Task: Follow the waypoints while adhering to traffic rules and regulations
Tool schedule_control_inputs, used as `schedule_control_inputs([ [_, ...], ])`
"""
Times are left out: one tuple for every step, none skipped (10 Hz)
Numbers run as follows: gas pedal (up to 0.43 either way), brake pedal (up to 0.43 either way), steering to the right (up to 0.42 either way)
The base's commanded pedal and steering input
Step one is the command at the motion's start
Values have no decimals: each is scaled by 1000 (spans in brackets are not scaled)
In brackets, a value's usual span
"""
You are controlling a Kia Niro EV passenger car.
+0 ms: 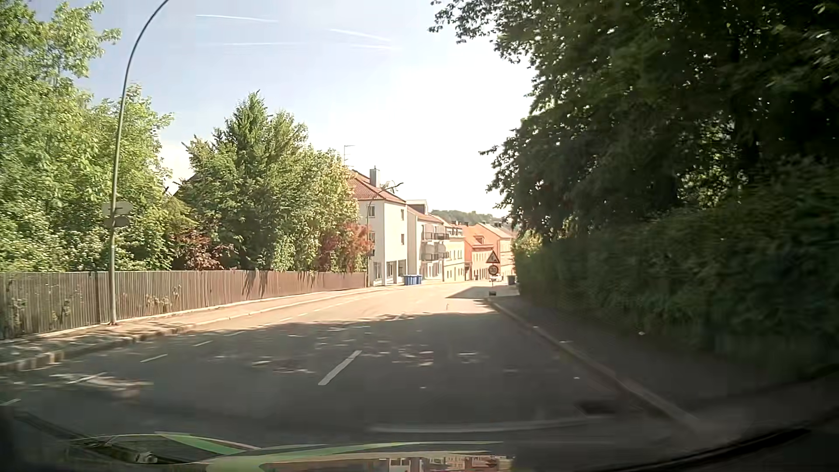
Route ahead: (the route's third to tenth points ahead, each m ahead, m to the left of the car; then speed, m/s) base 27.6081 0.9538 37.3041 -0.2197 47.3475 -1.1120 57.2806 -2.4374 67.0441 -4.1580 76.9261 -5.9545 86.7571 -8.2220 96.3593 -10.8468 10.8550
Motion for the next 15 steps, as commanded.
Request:
schedule_control_inputs([
  [0, 232, 4],
  [0, 244, 4],
  [0, 250, 4],
  [0, 256, 5],
  [0, 256, 5],
  [0, 256, 5],
  [0, 262, 8],
  [0, 262, 9],
  [0, 268, 9],
  [0, 268, 9],
  [0, 268, 9],
  [0, 268, 8],
  [0, 268, 8],
  [0, 268, 9],
  [0, 268, 9],
])
